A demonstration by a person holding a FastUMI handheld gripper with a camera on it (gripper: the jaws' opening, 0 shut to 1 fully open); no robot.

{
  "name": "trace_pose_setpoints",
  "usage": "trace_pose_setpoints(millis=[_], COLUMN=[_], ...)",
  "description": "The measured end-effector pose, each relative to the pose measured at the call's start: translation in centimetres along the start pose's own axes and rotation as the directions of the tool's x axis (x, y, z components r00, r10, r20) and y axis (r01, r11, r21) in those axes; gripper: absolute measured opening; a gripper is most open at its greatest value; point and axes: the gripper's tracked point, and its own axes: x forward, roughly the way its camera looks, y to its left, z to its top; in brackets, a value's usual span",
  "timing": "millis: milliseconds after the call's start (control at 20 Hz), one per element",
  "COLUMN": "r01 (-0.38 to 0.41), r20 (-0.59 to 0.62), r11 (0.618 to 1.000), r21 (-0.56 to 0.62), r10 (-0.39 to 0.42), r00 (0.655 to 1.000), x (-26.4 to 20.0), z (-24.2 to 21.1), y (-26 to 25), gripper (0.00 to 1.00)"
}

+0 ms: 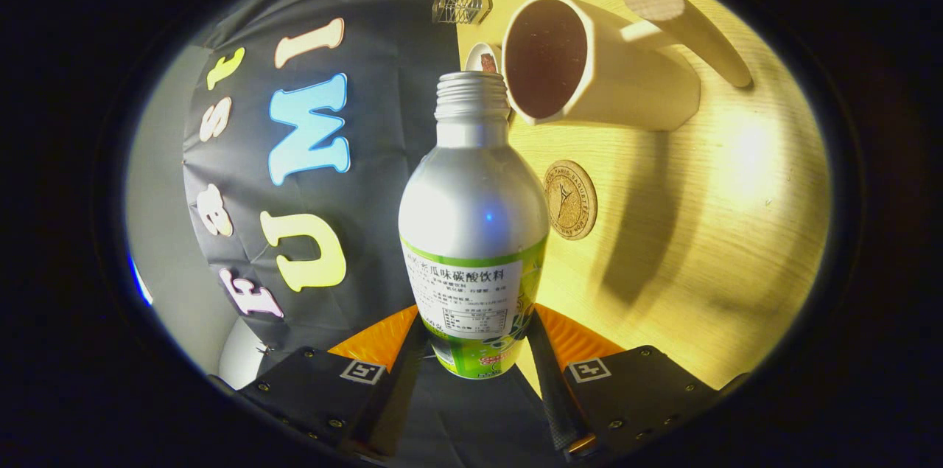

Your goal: Take the bottle from table, then pour the juice into the cup, finally place the bottle on the coaster

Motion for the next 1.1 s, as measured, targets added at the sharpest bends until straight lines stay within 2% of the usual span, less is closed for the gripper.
trace_pose_setpoints(millis=[1100], r01=[0.016], r20=[-0.027], r11=[0.989], r21=[0.146], r10=[-0.012], r00=[1.0], x=[0.04], z=[-0.52], y=[0.6], gripper=[0.75])
